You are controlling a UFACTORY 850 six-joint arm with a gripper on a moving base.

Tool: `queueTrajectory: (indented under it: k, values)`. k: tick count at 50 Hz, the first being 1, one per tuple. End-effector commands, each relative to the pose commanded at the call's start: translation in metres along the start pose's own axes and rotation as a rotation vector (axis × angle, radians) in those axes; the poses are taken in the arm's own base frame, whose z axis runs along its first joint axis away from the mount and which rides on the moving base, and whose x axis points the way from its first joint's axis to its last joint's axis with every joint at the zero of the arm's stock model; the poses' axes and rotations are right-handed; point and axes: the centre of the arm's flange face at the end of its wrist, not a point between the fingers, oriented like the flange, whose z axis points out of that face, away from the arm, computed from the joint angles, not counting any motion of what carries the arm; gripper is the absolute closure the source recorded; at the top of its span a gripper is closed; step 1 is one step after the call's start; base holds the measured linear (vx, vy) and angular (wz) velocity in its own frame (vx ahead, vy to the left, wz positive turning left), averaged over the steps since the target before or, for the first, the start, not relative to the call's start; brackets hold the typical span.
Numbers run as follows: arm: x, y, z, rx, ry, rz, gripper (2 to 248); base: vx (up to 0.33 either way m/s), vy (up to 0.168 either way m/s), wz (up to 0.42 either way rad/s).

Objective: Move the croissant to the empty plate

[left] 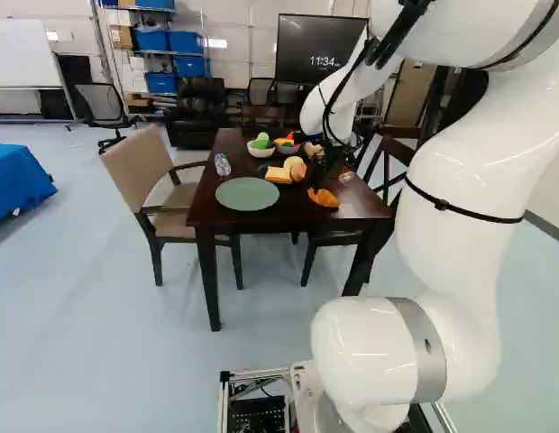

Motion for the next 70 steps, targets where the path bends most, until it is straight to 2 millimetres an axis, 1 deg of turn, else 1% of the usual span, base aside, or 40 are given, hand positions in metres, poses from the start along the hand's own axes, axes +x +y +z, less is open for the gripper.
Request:
queueTrajectory:
  k: [15,36,57,70]
  values:
    - [0.0,0.0,0.0,0.0,0.0,-0.158,3,0.0,0.0,0.0]
    - [0.0001,-0.0002,0.0,0.002,0.001,-0.153,3,0.0,0.0,0.0]
    - [0.0012,-0.0029,0.0,0.033,0.013,-0.098,3,0.0,0.0,0.0]
    - [0.0052,0.002,0.0029,0.052,0.022,-0.05,3,0.0,0.0,0.0]
